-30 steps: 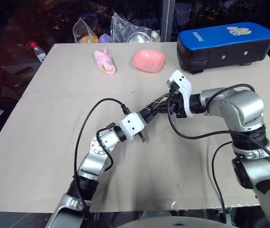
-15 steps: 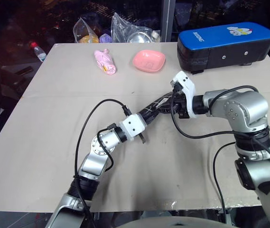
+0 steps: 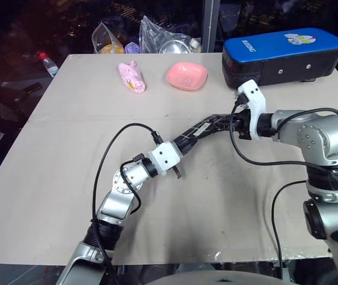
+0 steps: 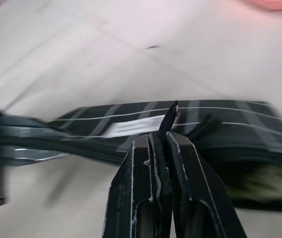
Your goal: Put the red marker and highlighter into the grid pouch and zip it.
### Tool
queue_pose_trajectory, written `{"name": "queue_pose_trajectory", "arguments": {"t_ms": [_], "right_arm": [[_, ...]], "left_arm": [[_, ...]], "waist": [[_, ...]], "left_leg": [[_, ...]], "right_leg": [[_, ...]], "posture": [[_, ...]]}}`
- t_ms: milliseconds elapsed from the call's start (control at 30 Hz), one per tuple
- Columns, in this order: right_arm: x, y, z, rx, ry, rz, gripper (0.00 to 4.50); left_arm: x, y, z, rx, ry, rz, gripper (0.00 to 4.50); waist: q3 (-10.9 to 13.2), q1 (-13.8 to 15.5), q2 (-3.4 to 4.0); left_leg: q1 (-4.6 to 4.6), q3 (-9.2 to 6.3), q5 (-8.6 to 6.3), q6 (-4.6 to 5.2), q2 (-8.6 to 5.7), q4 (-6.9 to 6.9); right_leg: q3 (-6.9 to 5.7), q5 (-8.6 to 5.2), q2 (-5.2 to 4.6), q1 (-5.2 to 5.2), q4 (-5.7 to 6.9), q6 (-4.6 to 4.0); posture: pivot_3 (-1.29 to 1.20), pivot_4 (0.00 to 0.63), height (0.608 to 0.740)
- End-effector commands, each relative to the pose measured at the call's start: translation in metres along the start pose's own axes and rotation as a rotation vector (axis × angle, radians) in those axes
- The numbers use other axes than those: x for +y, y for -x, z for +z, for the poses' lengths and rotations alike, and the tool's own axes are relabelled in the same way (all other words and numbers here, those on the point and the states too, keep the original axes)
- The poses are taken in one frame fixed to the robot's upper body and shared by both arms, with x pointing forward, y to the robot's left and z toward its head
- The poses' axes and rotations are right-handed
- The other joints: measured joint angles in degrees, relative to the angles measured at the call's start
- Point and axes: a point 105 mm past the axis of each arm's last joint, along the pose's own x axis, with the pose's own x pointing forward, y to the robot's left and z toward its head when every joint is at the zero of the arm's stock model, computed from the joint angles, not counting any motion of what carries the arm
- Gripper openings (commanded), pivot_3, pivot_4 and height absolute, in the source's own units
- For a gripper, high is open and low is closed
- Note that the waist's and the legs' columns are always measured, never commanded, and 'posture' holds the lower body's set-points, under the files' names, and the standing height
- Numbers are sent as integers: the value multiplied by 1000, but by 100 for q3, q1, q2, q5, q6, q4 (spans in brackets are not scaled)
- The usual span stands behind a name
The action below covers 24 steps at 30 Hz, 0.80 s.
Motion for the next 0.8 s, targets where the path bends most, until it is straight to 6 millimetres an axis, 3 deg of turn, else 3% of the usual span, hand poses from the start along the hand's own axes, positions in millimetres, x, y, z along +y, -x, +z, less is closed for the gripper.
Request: {"name": "queue_pose_trajectory", "arguments": {"t_ms": [33, 300, 367, 500, 533, 567, 633, 733, 800], "right_arm": [[-24, 15, 15, -87, 10, -120, 86], [-68, 28, 16, -139, -9, -330, 86], [-70, 28, 16, -148, -10, -338, 86], [-54, 27, 26, -242, 42, -226, 86], [-50, 29, 27, -262, 70, -196, 644], [-47, 33, 23, -266, 93, -168, 861], [-48, 41, 17, -284, 145, -164, 1766], [-51, 52, 3, -293, 205, -144, 3423], [-51, 59, -14, -273, 215, -111, 3687]], "left_arm": [[8, 4, 7, -30, -21, 35, 0], [11, 4, 6, -27, -13, 49, 0], [12, 5, 5, -18, -14, 60, 0], [16, 6, 2, -4, -18, 76, 0], [16, 6, 2, 0, -19, 77, 0], [17, 7, 1, 6, -20, 77, 0], [17, 9, -1, 18, -14, 74, 0], [14, 12, -2, 30, 2, 45, 1150], [13, 17, -4, 42, 18, 39, 1845]], "waist": [[0, -4, 0], [0, -8, 0], [0, -8, 0], [0, -3, 0], [0, -2, 0], [0, 21, 0], [0, 26, 0], [0, 12, -1], [0, 7, -1]], "left_leg": [[0, 0, 0, 0, 0, 0], [0, 2, 0, 0, 2, 0], [1, 2, 0, 0, 5, 0], [0, 3, 0, 1, 4, 0], [1, 3, 0, 1, 4, 0], [0, 3, 0, 1, 4, 0], [0, 0, 0, 1, 4, 1], [6, 1, -1, 2, 4, 1], [7, 0, -1, 2, 4, 2]], "right_leg": [[0, 0, 1, 0, 0, 0], [2, 0, 4, 2, -1, 0], [2, 0, 6, 2, -1, 0], [3, 0, 6, 3, -1, 0], [3, 0, 6, 3, -1, 0], [3, 0, 6, 3, -2, 0], [0, 0, 6, 4, -4, 1], [-1, -1, 7, 15, -9, 2], [0, 0, 8, 16, -8, 2]], "posture": [[0, 150, 726], [0, 150, 726], [0, 150, 726], [0, 150, 726], [0, 150, 726], [0, 150, 726], [0, 150, 726], [0, 150, 726], [0, 150, 726]]}}
